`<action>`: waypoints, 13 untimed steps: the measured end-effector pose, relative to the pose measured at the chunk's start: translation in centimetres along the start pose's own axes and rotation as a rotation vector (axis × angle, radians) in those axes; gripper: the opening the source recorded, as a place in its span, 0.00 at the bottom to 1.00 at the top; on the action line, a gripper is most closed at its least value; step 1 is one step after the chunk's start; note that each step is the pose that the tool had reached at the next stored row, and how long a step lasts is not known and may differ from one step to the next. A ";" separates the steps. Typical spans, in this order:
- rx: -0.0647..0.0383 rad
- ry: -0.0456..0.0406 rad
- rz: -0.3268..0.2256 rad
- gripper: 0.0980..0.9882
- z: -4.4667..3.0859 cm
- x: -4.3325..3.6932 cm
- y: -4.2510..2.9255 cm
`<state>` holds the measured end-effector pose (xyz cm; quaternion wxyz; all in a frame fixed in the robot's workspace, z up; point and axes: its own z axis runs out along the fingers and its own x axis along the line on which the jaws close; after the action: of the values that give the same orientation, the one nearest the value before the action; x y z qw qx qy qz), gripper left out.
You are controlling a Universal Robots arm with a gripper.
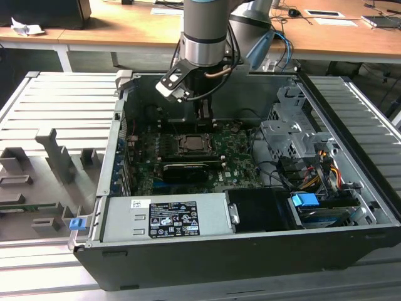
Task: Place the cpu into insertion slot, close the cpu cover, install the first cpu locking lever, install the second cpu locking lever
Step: 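Install the first cpu locking lever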
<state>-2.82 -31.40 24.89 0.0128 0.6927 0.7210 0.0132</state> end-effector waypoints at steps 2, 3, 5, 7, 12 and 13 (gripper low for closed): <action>0.000 -0.0022 0.000 0.01 -0.41 0.00 0.01; 0.000 -0.0022 0.000 0.01 -0.57 0.00 0.01; 0.000 -0.0021 0.000 0.01 -0.80 0.00 0.02; 0.000 -0.0022 0.000 0.01 -1.54 0.00 0.04; 0.000 -0.0023 0.000 0.01 -2.46 0.00 0.08; 0.000 -0.0024 0.000 0.01 -2.63 0.00 0.08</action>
<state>-2.83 -31.40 27.52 0.0136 0.6927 0.7210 0.0124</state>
